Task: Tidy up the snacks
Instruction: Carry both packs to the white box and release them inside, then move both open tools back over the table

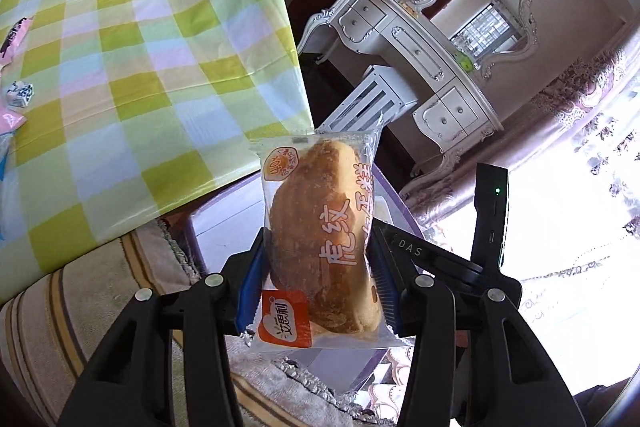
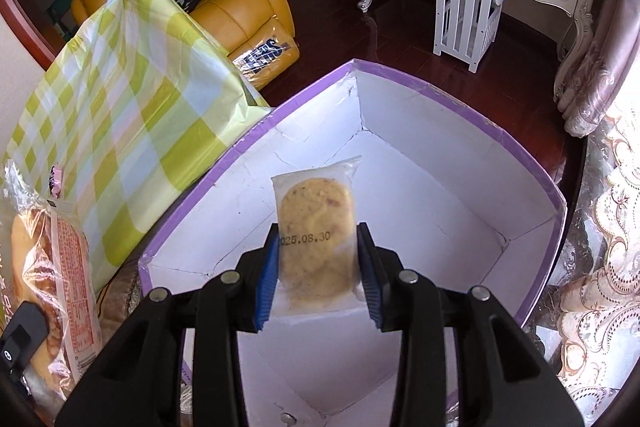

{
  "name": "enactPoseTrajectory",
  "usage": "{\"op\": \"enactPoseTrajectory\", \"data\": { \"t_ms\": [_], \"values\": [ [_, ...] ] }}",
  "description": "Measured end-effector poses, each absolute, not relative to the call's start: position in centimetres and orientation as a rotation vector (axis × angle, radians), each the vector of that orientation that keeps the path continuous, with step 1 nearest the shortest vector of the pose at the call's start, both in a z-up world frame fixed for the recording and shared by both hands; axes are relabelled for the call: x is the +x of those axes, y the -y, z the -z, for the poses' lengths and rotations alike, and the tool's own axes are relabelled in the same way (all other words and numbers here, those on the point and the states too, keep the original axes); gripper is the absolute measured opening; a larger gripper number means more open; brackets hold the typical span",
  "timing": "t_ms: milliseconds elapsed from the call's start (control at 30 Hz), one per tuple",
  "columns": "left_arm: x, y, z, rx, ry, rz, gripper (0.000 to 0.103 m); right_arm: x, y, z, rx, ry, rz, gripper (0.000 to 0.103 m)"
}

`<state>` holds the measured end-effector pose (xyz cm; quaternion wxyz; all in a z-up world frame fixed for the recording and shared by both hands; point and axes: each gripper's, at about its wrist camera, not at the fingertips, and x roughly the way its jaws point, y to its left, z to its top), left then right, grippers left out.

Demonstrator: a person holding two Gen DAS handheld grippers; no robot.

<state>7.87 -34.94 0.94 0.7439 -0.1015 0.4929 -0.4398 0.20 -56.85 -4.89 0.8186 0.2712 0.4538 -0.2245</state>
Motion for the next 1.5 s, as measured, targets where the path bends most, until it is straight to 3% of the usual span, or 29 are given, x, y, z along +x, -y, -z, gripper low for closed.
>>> {"op": "enactPoseTrajectory", "data": {
  "t_ms": [100,133,200,267,500,1500],
  "values": [
    [8.1,36.1,-0.3,-0.215,-1.119,0.978,0.048,0.1,57.2,5.0,0.577,-0.969,0.502,0.042],
    [8.3,36.4,0.0,-0.212,-1.136,0.985,0.048,0.0,57.4,5.0,0.575,-0.968,0.512,0.048],
    [8.5,36.6,0.3,-0.217,-1.152,0.98,0.057,-0.1,57.5,4.8,0.572,-0.961,0.534,0.061],
    [8.6,36.1,0.1,-0.237,-1.135,0.97,0.076,-0.2,57.5,4.5,0.563,-0.952,0.544,0.065],
    [8.3,34.3,-1.1,-0.243,-1.07,0.936,0.077,0.4,56.1,3.1,0.553,-0.923,0.516,0.076],
    [6.9,7.4,-1.8,-0.35,-0.908,0.256,0.079,7.7,38.1,-0.6,0.363,-0.977,0.079,0.078]
  ]
}}
